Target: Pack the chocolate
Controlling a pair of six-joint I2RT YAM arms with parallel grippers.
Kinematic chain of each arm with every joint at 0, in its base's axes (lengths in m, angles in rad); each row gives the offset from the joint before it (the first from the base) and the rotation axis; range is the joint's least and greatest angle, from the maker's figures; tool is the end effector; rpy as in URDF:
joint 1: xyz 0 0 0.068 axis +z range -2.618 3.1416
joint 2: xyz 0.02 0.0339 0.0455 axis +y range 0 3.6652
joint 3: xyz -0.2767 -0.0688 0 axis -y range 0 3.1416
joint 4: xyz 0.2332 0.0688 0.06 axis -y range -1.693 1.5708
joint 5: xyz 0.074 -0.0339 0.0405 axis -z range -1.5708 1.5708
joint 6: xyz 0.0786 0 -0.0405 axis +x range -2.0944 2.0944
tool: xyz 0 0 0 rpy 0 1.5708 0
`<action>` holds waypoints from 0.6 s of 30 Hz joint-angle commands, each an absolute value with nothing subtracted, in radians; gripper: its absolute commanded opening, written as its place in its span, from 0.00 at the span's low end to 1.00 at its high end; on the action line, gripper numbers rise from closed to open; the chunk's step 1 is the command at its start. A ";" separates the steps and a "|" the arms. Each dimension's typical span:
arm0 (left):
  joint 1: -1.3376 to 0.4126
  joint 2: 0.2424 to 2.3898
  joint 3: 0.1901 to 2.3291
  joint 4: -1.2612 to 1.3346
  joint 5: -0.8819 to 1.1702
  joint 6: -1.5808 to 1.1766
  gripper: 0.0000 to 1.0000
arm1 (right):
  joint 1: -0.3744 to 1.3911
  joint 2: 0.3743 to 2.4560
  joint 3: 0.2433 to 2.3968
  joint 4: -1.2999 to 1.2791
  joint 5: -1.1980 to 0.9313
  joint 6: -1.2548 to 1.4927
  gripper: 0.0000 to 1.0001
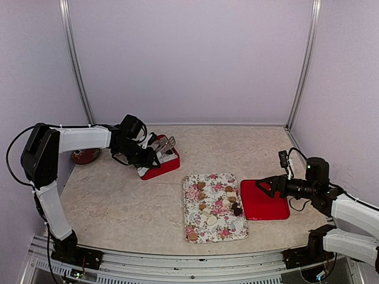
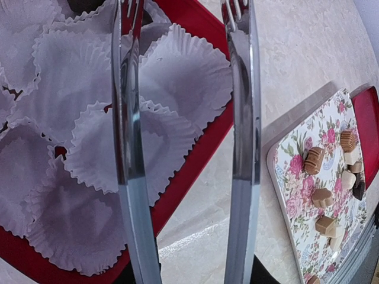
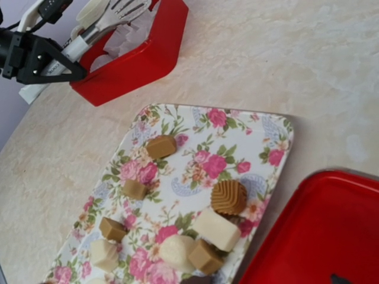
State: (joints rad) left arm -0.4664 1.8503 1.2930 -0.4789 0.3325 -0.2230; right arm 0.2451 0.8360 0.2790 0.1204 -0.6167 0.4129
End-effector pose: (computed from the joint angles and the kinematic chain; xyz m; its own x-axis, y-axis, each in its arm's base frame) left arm 0.3471 -0.2035 0.1794 -0.8764 0.2072 -0.4348 0.3894 0.8360 -0.3866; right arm 0.1726 0.0900 0.1880 -0.6592 0.1725 -0.7319 -0.4824 0.6496 0.5876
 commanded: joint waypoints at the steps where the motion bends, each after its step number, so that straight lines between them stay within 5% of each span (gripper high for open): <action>1: -0.460 1.847 1.316 -0.467 0.309 -0.206 0.38 | 0.232 0.831 0.267 0.135 -0.620 0.411 1.00; 18: -0.668 1.632 1.345 -0.639 0.168 -0.063 0.38 | 0.232 0.759 0.294 0.075 -0.618 0.421 1.00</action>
State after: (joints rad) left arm -0.5774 1.6585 1.3098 -0.5621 0.2310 -0.1513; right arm 0.2451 0.7830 0.2794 0.1032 -0.6167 0.4133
